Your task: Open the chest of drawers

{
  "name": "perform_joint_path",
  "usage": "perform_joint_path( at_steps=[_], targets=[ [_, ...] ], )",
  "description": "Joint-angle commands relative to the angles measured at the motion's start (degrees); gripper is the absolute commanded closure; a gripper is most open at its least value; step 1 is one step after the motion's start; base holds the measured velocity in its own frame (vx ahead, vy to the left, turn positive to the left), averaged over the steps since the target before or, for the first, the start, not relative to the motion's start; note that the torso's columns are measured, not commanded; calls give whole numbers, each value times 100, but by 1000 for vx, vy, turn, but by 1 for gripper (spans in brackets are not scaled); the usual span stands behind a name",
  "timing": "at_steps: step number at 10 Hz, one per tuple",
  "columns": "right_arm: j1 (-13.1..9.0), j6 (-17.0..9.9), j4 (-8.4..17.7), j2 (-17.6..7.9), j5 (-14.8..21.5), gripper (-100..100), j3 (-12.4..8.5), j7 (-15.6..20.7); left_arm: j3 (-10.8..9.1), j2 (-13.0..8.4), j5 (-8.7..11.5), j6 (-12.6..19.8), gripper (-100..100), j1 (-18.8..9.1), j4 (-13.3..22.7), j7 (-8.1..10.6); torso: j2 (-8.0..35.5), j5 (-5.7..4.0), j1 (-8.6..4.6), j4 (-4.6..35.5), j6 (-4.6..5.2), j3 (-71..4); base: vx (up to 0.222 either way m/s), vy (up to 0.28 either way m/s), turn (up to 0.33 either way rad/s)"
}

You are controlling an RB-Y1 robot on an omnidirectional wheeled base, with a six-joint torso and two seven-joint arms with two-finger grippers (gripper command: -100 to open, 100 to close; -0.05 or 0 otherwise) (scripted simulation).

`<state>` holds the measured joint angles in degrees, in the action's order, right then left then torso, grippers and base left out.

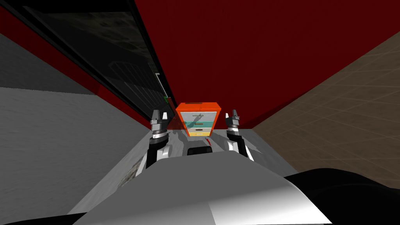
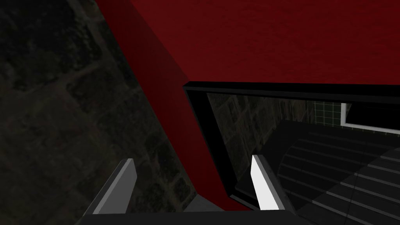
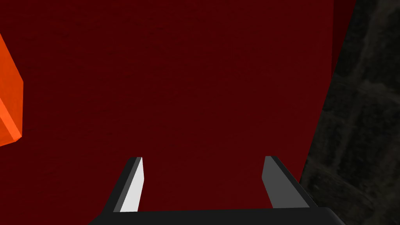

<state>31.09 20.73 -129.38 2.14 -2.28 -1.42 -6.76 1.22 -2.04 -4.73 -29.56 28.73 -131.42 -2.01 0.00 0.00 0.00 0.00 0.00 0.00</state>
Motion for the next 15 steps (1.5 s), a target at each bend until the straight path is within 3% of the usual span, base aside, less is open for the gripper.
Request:
perform_joint_path(
  at_steps=[1,9,10,12,15],
  targets=[
    [0,0,0,0,0,0,0,0,0,0,0,0,0,0,0,0,232,0,0,235,0,-467,0,0,0],
    [0,1,-2,0,0,0,0,0,0,0,0,-1,0,0,-2,0,3539,0,0,3537,0,-7073,0,0,0],
    [-15,-45,30,-209,46,-100,-9,60,0,0,0,-1,0,0,-2,0,3962,0,0,3960,0,-7919,3,11,37],
    [-48,-149,97,-507,152,-100,-30,200,0,0,0,0,0,0,1,0,4210,1,4,4205,0,-8424,-9,26,68],
    [-124,-404,245,-899,413,-100,-82,544,1,1,0,0,0,0,1,0,4231,1,4,4229,0,-8455,-21,44,92]
  ],
)
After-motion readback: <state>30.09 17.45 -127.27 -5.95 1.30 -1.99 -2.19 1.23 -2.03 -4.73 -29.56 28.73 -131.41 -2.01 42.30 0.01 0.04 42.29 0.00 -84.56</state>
